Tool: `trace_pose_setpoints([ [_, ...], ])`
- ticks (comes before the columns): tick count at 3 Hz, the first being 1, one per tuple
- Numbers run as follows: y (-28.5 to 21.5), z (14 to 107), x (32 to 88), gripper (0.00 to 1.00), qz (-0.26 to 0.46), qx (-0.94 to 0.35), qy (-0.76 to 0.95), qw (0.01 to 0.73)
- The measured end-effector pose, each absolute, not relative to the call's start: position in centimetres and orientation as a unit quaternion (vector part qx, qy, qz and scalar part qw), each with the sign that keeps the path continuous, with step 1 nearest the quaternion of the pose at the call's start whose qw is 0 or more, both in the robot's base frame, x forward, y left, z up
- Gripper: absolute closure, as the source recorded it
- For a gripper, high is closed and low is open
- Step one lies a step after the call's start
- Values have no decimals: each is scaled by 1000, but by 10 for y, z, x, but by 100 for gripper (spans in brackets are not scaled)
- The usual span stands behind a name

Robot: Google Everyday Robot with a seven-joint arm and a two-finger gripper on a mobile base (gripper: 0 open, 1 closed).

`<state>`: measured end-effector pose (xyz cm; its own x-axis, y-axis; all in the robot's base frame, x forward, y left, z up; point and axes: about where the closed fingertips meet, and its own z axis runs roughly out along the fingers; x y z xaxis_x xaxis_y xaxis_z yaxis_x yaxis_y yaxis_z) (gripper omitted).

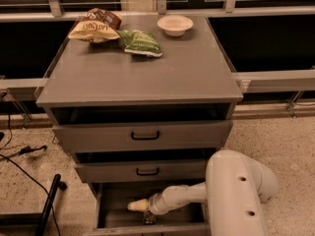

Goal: Pick 7up can from bottom drawer and place on counter

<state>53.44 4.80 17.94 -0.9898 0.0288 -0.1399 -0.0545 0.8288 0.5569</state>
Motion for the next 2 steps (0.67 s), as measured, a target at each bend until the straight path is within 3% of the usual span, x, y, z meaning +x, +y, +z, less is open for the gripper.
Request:
trace_pose_setpoints([
  [2, 40, 151, 542, 0, 268, 4, 961, 70],
])
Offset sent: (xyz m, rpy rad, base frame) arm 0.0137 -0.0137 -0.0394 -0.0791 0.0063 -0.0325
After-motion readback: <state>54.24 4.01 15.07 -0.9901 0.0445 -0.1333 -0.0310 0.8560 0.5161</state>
